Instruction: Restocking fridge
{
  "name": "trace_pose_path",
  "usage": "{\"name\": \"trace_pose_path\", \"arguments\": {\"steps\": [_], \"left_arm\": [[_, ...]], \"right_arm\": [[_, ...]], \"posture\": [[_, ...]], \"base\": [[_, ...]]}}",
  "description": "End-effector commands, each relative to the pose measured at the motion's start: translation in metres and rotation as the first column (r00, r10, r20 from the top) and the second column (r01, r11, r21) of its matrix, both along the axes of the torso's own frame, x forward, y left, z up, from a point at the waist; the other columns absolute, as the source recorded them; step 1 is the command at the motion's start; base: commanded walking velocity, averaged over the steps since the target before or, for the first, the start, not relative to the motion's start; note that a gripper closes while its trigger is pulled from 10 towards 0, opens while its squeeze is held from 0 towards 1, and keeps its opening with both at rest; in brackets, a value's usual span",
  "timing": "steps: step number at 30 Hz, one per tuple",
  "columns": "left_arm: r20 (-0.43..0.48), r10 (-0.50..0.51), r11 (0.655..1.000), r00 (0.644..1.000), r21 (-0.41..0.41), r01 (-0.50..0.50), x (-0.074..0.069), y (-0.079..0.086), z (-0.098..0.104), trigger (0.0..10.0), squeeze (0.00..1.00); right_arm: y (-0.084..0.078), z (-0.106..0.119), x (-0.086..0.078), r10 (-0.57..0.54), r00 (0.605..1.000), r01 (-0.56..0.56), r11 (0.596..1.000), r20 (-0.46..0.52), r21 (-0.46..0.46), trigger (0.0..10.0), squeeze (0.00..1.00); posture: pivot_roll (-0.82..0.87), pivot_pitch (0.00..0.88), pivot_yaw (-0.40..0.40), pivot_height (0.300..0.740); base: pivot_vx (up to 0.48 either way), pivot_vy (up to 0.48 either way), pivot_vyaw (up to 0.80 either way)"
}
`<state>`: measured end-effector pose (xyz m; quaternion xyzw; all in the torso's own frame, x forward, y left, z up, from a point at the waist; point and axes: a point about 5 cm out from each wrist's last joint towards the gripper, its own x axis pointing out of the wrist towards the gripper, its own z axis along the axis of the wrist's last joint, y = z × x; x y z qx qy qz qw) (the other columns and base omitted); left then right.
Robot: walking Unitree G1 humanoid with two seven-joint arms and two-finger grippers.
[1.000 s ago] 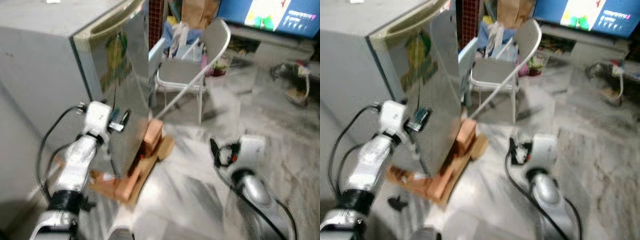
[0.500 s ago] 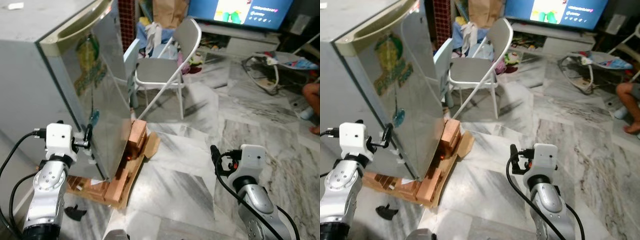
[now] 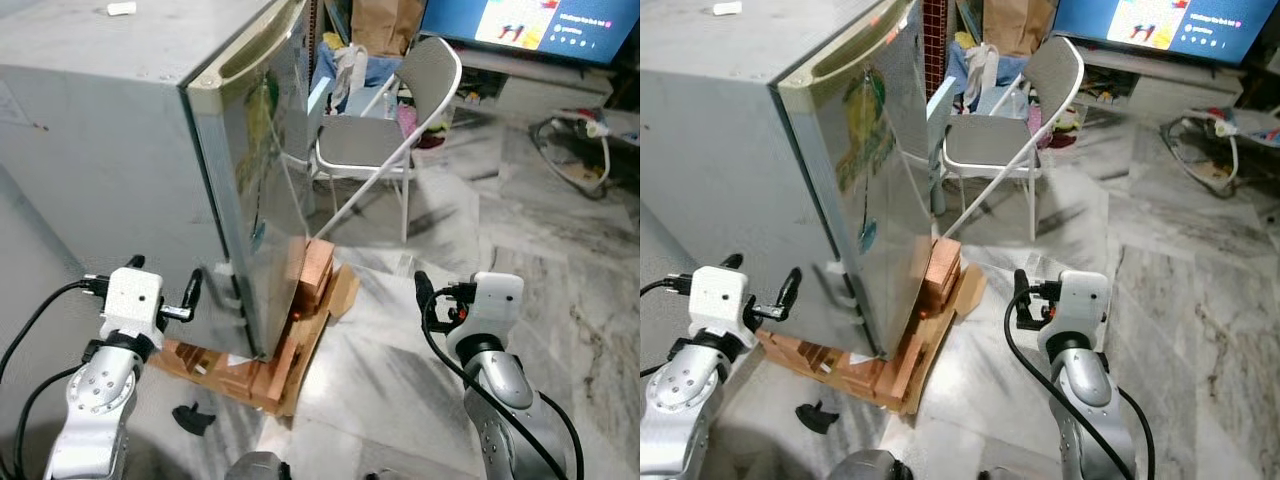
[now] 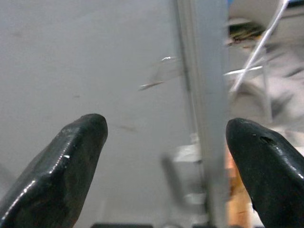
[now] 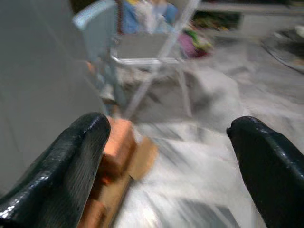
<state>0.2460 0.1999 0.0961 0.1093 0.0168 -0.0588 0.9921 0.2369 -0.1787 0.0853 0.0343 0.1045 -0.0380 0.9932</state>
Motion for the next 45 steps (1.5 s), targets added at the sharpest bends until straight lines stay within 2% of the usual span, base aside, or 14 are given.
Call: {"name": "trace_pose_path", "arguments": {"steps": [1,9,14,18,23,25,27,28,29,34,38,39,42,45], "left_arm": [[0.007,0.011,1.0,1.0,0.018,-0.011,0.004,0.003,0.003,10.0,0.0],[0.046,0.042,0.998,0.998,-0.037,-0.04,0.011,0.0,0.015,10.0,0.0],[0.049,-0.01,0.998,0.999,-0.059,0.013,0.011,-0.007,0.017,10.0,0.0],[0.052,-0.014,0.998,0.999,-0.057,0.017,0.014,-0.009,0.017,10.0,0.0],[0.071,0.094,0.996,0.993,-0.008,-0.094,0.03,0.002,0.019,10.0,0.0],[0.072,0.121,0.993,0.99,-0.007,-0.12,0.032,0.005,0.019,10.0,0.0],[0.067,0.174,0.985,0.982,-0.017,-0.173,0.041,0.011,0.019,10.0,0.0],[0.067,0.174,0.985,0.982,-0.017,-0.173,0.041,0.011,0.019,10.0,0.0],[0.055,0.174,0.984,0.983,-0.036,-0.173,0.049,0.012,0.019,10.0,0.0],[0.051,0.17,0.985,0.984,-0.032,-0.169,0.061,0.01,0.019,10.0,0.0],[0.063,0.2,0.98,0.978,-0.021,-0.199,0.08,0.011,0.024,10.0,0.0],[0.074,0.232,0.972,0.97,0.007,-0.234,0.087,0.013,0.026,10.0,0.0],[0.091,0.284,0.956,0.955,0.045,-0.288,0.092,0.019,0.029,10.0,0.0],[0.078,0.345,0.938,0.935,0.014,-0.347,0.093,0.026,0.027,10.0,0.0]], "right_arm": [[0.0,0.002,0.001,-0.012,1.0,0.012,1.0,0.013,0.001,10.0,0.0],[-0.003,0.002,0.003,-0.009,1.0,0.009,1.0,0.011,-0.009,10.0,0.0],[0.001,0.001,0.006,0.011,1.0,-0.011,1.0,0.01,-0.007,10.0,0.0],[0.002,0.002,0.008,0.019,1.0,-0.019,1.0,0.012,-0.004,10.0,0.0],[0.004,0.006,0.011,0.03,0.999,-0.03,1.0,0.022,-0.006,10.0,0.0],[0.004,0.007,0.011,0.032,0.999,-0.032,0.999,0.024,-0.006,10.0,0.0],[0.005,0.008,0.012,0.035,0.999,-0.035,0.999,0.027,-0.006,10.0,0.0],[0.005,0.008,0.012,0.035,0.999,-0.035,0.999,0.027,-0.006,10.0,0.0],[0.005,0.01,0.013,0.039,0.999,-0.038,0.999,0.03,-0.006,10.0,0.0],[0.006,0.011,0.014,0.045,0.999,-0.044,0.999,0.031,-0.006,10.0,0.0],[0.008,0.012,0.013,0.05,0.998,-0.05,0.999,0.032,-0.003,10.0,0.0],[0.009,0.013,0.013,0.05,0.998,-0.05,0.999,0.032,-0.002,10.0,0.0],[0.008,0.013,0.011,0.047,0.998,-0.047,0.999,0.03,-0.002,10.0,0.0],[0.007,0.013,0.009,0.039,0.999,-0.039,0.999,0.029,-0.003,10.0,0.0]], "posture": [[0.13,0.02,-0.024,0.74],[0.13,0.014,-0.042,0.74],[0.14,0.017,-0.059,0.74],[0.14,0.021,-0.064,0.74],[0.13,0.032,-0.071,0.74],[0.13,0.038,-0.072,0.74],[0.12,0.044,-0.073,0.74],[0.12,0.044,-0.073,0.74],[0.12,0.054,-0.074,0.74],[0.11,0.062,-0.076,0.74],[0.1,0.066,-0.073,0.74],[0.1,0.068,-0.07,0.74],[0.08,0.071,-0.06,0.74],[0.08,0.072,-0.056,0.74]], "base": [[0.0,0.0,-0.8],[0.0,0.0,-0.8],[0.0,0.0,-0.76],[0.0,0.0,-0.27],[0.0,0.0,0.0],[0.0,0.0,0.0],[0.0,0.0,0.0],[0.0,0.0,0.0],[0.0,0.0,0.0],[0.0,0.0,0.0],[0.0,0.0,0.0],[0.0,0.0,0.0],[0.0,0.0,0.0],[0.0,0.0,0.0]]}}
